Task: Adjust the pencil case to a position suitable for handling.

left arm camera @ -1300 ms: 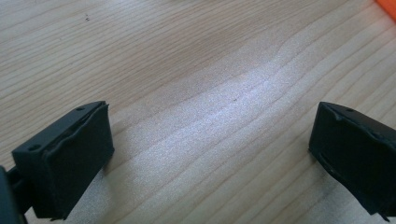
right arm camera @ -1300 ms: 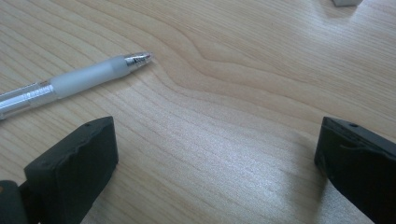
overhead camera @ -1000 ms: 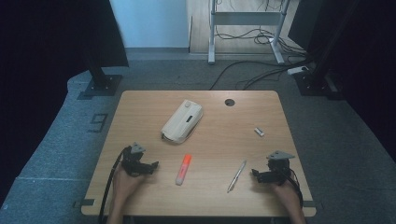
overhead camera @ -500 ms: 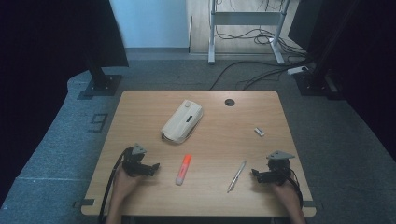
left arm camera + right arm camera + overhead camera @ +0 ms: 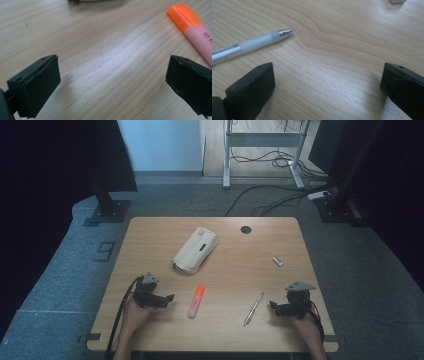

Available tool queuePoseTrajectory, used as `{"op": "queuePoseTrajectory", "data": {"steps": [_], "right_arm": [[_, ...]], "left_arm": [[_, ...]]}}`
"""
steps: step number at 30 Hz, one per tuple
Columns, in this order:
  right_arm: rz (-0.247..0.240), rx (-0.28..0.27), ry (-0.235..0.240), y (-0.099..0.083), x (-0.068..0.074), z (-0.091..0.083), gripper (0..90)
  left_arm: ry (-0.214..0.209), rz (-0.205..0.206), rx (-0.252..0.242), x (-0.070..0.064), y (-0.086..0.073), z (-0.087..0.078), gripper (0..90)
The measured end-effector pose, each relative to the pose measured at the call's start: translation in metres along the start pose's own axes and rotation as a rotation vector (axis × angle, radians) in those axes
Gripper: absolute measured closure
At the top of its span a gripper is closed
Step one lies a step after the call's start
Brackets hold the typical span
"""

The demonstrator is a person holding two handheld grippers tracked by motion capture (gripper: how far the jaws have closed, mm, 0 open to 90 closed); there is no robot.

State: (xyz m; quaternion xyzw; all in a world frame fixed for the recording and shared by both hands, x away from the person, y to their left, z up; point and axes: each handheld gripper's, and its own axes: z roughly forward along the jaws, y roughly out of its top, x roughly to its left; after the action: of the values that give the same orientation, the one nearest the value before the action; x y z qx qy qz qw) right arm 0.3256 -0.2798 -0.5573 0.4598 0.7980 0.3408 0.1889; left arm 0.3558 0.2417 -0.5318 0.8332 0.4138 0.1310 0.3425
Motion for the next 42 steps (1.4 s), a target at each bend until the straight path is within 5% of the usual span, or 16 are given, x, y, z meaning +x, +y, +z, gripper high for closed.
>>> {"op": "queuePoseTrajectory", "data": {"steps": [9, 23, 30, 42], "right_arm": [[0.000, 0.000, 0.000, 0.000, 0.000, 0.000, 0.0], [0.001, -0.001, 0.000, 0.000, 0.000, 0.000, 0.0], [0.001, -0.001, 0.000, 0.000, 0.000, 0.000, 0.0], [0.001, -0.001, 0.000, 0.000, 0.000, 0.000, 0.0]], "left_arm": [[-0.012, 0.015, -0.003, -0.004, 0.015, 0.000, 0.9], [-0.087, 0.042, 0.011, -0.009, 0.056, 0.003, 0.0], [-0.124, 0.021, -0.018, -0.009, 0.072, 0.005, 8.3], [-0.118, 0.046, -0.022, -0.007, 0.095, 0.010, 15.9]]}}
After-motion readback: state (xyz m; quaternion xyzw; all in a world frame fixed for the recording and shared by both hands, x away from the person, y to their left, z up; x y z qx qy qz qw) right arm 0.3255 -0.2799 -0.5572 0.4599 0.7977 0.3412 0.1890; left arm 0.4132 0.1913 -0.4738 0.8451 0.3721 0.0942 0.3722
